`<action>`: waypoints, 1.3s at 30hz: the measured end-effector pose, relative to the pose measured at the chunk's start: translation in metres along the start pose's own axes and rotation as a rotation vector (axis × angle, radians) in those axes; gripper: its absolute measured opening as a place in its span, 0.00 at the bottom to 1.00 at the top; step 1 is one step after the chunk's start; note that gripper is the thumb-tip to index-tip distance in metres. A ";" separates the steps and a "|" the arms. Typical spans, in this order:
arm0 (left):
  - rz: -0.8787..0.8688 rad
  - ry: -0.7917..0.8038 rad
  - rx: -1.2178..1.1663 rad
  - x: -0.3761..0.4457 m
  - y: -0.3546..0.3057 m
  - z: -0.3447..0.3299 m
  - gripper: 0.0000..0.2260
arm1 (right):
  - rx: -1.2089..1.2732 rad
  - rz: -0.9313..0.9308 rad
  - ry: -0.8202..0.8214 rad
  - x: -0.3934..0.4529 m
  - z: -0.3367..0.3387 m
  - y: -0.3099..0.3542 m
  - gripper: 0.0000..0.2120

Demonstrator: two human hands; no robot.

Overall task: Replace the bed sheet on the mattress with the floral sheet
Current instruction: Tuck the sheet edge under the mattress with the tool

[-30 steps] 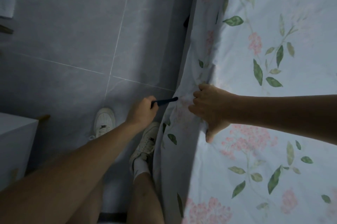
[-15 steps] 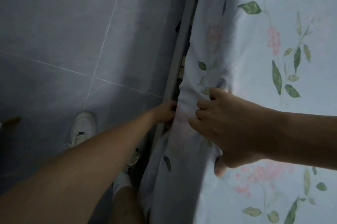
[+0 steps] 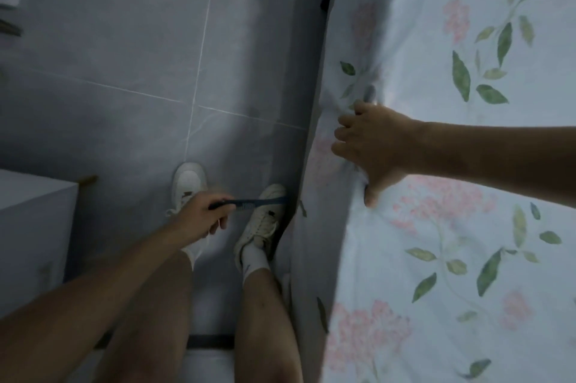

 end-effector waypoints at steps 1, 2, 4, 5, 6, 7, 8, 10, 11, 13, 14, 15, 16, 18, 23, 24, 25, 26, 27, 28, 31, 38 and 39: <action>0.012 -0.004 -0.005 -0.011 0.005 -0.007 0.07 | -0.007 0.009 -0.063 -0.004 0.000 0.011 0.44; 0.021 -0.009 0.003 -0.019 0.009 -0.014 0.07 | 0.019 0.032 -0.124 -0.008 -0.002 0.028 0.41; 0.029 -0.008 0.039 -0.032 0.012 -0.028 0.08 | 0.122 0.115 -0.167 -0.014 -0.008 0.082 0.38; 0.034 -0.002 0.059 -0.036 0.012 -0.033 0.08 | 0.181 0.159 -0.136 -0.015 -0.014 0.113 0.36; 0.038 0.013 0.070 -0.038 0.011 -0.038 0.09 | 0.220 0.190 -0.100 -0.014 -0.022 0.140 0.33; 0.032 0.027 0.078 -0.039 0.010 -0.042 0.08 | 0.246 0.209 -0.082 -0.011 -0.030 0.160 0.29; 0.018 0.036 0.091 -0.037 0.010 -0.045 0.08 | 0.255 0.219 -0.083 -0.008 -0.037 0.171 0.27; -0.012 0.035 0.152 -0.032 0.012 -0.050 0.08 | 0.174 0.210 -0.071 0.003 -0.042 0.175 0.28; -0.018 0.037 0.160 -0.028 0.015 -0.053 0.09 | 0.131 0.208 -0.056 0.008 -0.040 0.175 0.29; -0.016 0.038 0.134 -0.019 0.019 -0.061 0.09 | 0.103 0.203 -0.010 0.017 -0.036 0.178 0.29; -0.011 0.026 0.126 -0.014 0.019 -0.064 0.08 | 0.102 0.206 0.018 0.021 -0.038 0.180 0.27; -0.006 0.005 0.131 -0.008 0.020 -0.066 0.08 | 0.114 0.209 0.046 0.024 -0.037 0.182 0.25; 0.004 -0.020 0.138 -0.002 0.022 -0.067 0.08 | 0.136 0.213 0.069 0.026 -0.037 0.182 0.23; 0.009 -0.057 0.140 0.005 0.030 -0.070 0.08 | 0.177 0.219 0.071 0.026 -0.034 0.182 0.21; -0.009 0.058 0.115 0.001 0.021 -0.099 0.11 | 0.197 0.204 0.091 0.014 -0.032 0.180 0.17; -0.025 0.067 0.108 0.005 0.020 -0.106 0.10 | 0.217 0.216 0.091 0.008 -0.032 0.181 0.16; -0.057 0.065 0.103 0.009 0.018 -0.112 0.08 | 0.232 0.224 0.092 0.000 -0.031 0.181 0.16; -0.068 0.088 0.099 0.015 0.016 -0.116 0.09 | 0.239 0.227 0.085 -0.009 -0.029 0.180 0.15; -0.086 0.111 0.105 0.022 0.016 -0.122 0.10 | 0.242 0.228 0.073 -0.018 -0.028 0.180 0.15; -0.096 0.131 0.131 0.029 0.014 -0.129 0.10 | 0.242 0.227 0.063 -0.026 -0.027 0.179 0.14; -0.105 0.212 0.165 0.051 -0.005 -0.157 0.11 | 0.255 0.223 0.020 -0.043 -0.028 0.179 0.11; -0.082 0.374 0.216 0.082 0.002 -0.166 0.08 | 0.239 0.159 -0.037 -0.027 -0.046 0.184 0.14; -0.089 0.338 0.214 0.073 0.012 -0.148 0.08 | 0.240 0.143 -0.047 -0.018 -0.049 0.184 0.17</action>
Point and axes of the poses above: each hand's wrist, its own x-axis towards the middle knuckle, its own z-axis out of the back of the hand, y = z × x, the point moved 2 cm from there along x, towards the middle knuckle, and after that the axes turned 10 degrees about y, right-handed, at the moved point
